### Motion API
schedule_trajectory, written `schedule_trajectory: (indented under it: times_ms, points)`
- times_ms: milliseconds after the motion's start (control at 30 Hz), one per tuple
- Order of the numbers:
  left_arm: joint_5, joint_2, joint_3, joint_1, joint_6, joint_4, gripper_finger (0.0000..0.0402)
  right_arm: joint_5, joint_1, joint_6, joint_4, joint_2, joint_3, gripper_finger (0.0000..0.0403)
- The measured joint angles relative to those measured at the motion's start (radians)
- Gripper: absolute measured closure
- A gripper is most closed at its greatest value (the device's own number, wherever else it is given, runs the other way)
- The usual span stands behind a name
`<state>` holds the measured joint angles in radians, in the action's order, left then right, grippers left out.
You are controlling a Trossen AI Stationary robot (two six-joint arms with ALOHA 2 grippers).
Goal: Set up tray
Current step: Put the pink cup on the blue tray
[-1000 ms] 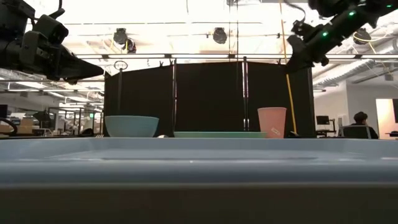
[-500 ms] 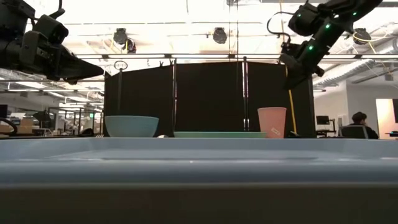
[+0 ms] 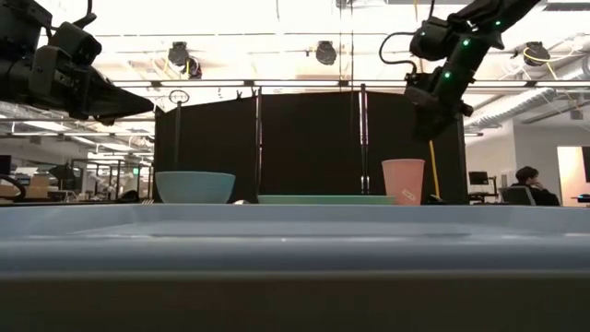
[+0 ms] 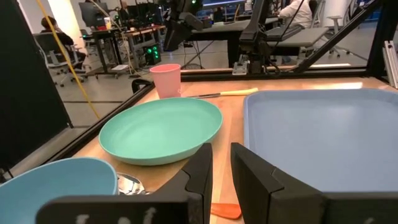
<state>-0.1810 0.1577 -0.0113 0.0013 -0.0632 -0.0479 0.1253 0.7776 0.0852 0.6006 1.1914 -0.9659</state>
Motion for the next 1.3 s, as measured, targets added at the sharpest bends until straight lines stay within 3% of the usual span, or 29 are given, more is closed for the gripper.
schedule_trajectory:
  times_ms: [400,1300]
  points:
    - [0.025,0.000,0.000,0.000,0.012,0.001,0.0339,0.000,0.000,-0.016,0.089,0.162,-0.118,0.0237]
    - [0.026,0.000,0.000,0.000,0.012,0.006,0.0339,-0.051,0.034,-0.029,0.094,0.295,-0.119,0.0243]
